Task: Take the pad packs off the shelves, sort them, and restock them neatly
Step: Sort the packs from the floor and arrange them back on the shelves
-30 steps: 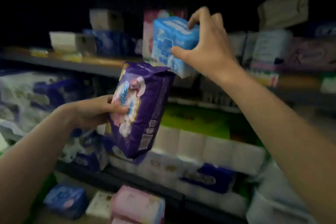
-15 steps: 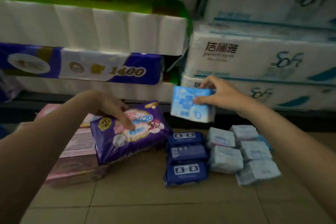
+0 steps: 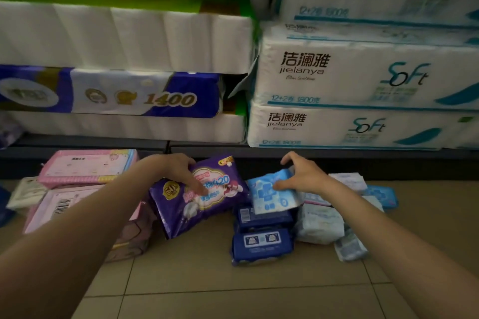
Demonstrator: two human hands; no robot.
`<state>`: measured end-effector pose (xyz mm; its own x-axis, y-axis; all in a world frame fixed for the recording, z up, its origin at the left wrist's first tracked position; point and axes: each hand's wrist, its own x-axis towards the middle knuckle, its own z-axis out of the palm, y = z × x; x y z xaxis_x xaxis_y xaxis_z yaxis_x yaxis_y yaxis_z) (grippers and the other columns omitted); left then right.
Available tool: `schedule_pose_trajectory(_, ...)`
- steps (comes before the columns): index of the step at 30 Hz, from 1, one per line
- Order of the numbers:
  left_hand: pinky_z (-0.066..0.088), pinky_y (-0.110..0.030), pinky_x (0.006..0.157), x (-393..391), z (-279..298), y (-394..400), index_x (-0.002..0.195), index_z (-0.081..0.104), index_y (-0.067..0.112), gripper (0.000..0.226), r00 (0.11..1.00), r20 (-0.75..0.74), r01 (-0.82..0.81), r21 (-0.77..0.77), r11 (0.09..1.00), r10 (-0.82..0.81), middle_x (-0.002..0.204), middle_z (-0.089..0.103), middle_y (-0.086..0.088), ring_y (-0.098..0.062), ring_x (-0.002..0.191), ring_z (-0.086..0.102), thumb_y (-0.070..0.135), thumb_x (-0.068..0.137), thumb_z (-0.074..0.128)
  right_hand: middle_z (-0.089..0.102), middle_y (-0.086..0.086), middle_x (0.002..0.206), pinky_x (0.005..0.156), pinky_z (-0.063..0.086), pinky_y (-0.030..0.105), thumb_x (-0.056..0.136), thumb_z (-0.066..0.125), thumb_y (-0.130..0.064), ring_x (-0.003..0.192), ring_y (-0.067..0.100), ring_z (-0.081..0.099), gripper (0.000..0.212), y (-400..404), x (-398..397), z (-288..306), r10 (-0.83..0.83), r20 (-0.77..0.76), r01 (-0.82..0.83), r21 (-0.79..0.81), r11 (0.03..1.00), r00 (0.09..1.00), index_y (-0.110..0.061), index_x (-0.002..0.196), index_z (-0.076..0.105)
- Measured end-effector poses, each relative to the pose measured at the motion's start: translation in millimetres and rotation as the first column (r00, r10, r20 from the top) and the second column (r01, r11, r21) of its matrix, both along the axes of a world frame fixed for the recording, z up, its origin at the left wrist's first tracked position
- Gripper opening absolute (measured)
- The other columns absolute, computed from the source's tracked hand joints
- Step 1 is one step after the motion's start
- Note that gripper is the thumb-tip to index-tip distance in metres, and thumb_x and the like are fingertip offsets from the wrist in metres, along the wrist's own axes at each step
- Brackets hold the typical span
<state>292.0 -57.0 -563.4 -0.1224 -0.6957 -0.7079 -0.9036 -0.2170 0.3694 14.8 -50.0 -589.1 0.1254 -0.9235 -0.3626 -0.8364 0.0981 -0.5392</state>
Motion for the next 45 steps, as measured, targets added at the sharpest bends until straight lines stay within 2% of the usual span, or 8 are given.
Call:
schedule_pose_trajectory(9, 0.053, -0.036, 0.086, -39, -4, -30, 0.124, 0.052, 0.014, 0.065, 0.990, -0.137, -0.029, -0.050, 0.998, 0.022, 0.111, 0.064, -0.004, -0.022, 0.095, 0.064, 0.031, 0.068, 0.082, 0.041, 0.011, 0.125, 0.086, 0.037, 0.024, 0.074, 0.077, -0.023, 0.107, 0.023, 0.048, 0.066, -9, -37, -10, -0.014, -0.085, 0.013, -0.019, 1.000, 0.996, -0.011, 0.128, 0.042)
schedule_pose_trajectory(15, 0.055, -0.048, 0.083, -123, 2, -44, 0.111, 0.063, 0.015, 0.109, 0.865, -0.499, -0.084, -0.049, 0.995, 0.048, 0.099, 0.072, -0.011, -0.031, 0.091, 0.069, 0.046, 0.011, 0.092, 0.035, 0.019, 0.122, 0.094, 0.030, 0.023, 0.070, 0.079, -0.011, 0.119, 0.030, 0.040, 0.070, 14, -132, 8, -0.343, -0.137, 0.298, -0.267, 0.916, 0.929, 0.002, 0.127, 0.041)
schedule_pose_trajectory(19, 0.055, -0.046, 0.084, -188, 6, -38, 0.110, 0.063, 0.020, 0.093, 0.819, -0.573, -0.061, -0.128, 0.990, -0.024, 0.102, 0.072, -0.007, -0.028, 0.091, 0.069, 0.044, 0.026, 0.094, 0.036, 0.017, 0.132, 0.098, 0.034, 0.032, 0.073, 0.073, -0.006, 0.118, 0.036, 0.043, 0.067, 35, -216, 3, -0.509, -0.329, 0.411, -0.324, 0.852, 0.795, -0.007, 0.132, 0.041)
schedule_pose_trajectory(24, 0.053, -0.022, 0.056, -232, -1, -38, 0.110, 0.057, 0.019, 0.051, 0.861, -0.507, -0.060, -0.180, 0.982, -0.040, 0.093, 0.069, 0.000, -0.014, 0.074, 0.068, 0.021, 0.066, 0.083, 0.035, 0.015, 0.134, 0.099, 0.037, 0.040, 0.084, 0.064, -0.008, 0.121, 0.037, 0.042, 0.049, 52, -267, -45, -0.551, -0.456, 0.495, -0.248, 0.833, 0.699, -0.006, 0.129, 0.044)
schedule_pose_trajectory(31, 0.055, -0.041, 0.082, -255, -21, -46, 0.118, 0.055, 0.016, 0.059, 0.912, -0.409, -0.044, -0.147, 0.988, -0.020, 0.105, 0.068, -0.008, -0.025, 0.087, 0.068, 0.024, 0.066, 0.082, 0.033, 0.016, 0.138, 0.099, 0.041, 0.038, 0.092, 0.052, -0.007, 0.120, 0.034, 0.045, 0.050, 36, -272, -118, -0.466, -0.431, 0.436, -0.173, 0.883, 0.773, -0.007, 0.139, 0.035)
schedule_pose_trajectory(36, 0.057, -0.041, 0.080, -264, -37, -49, 0.115, 0.060, 0.016, 0.075, 0.871, -0.486, -0.085, -0.002, 0.996, 0.073, 0.096, 0.073, -0.006, -0.027, 0.085, 0.071, 0.033, 0.048, 0.090, 0.020, 0.021, 0.150, 0.107, 0.026, 0.037, 0.094, 0.040, 0.004, 0.136, 0.037, 0.026, 0.054, 29, -277, -142, -0.391, -0.211, 0.388, -0.055, 0.920, 0.896, -0.007, 0.145, 0.028)
schedule_pose_trajectory(41, 0.056, -0.039, 0.083, -261, -49, -50, 0.117, 0.059, 0.017, 0.100, 0.826, -0.542, -0.103, 0.129, 0.986, 0.157, 0.101, 0.073, -0.006, -0.025, 0.091, 0.070, 0.041, 0.026, 0.092, 0.045, 0.017, 0.136, 0.094, 0.040, 0.032, 0.093, 0.050, -0.006, 0.117, 0.032, 0.049, 0.033, 26, -276, -138, -0.409, -0.267, 0.396, -0.102, 0.912, 0.873, -0.005, 0.125, 0.052)
schedule_pose_trajectory(45, 0.059, -0.033, 0.074, -251, -48, -42, 0.114, 0.061, 0.017, 0.097, 0.772, -0.607, -0.096, 0.186, 0.978, 0.191, 0.103, 0.072, -0.006, -0.021, 0.088, 0.070, 0.043, 0.027, 0.094, 0.057, 0.010, 0.120, 0.075, 0.047, 0.026, 0.091, 0.061, -0.020, 0.102, 0.021, 0.057, 0.031, 7, -243, -72, -0.494, 0.514, 0.603, -0.058, 0.796, 0.701, -0.010, 0.119, 0.056)
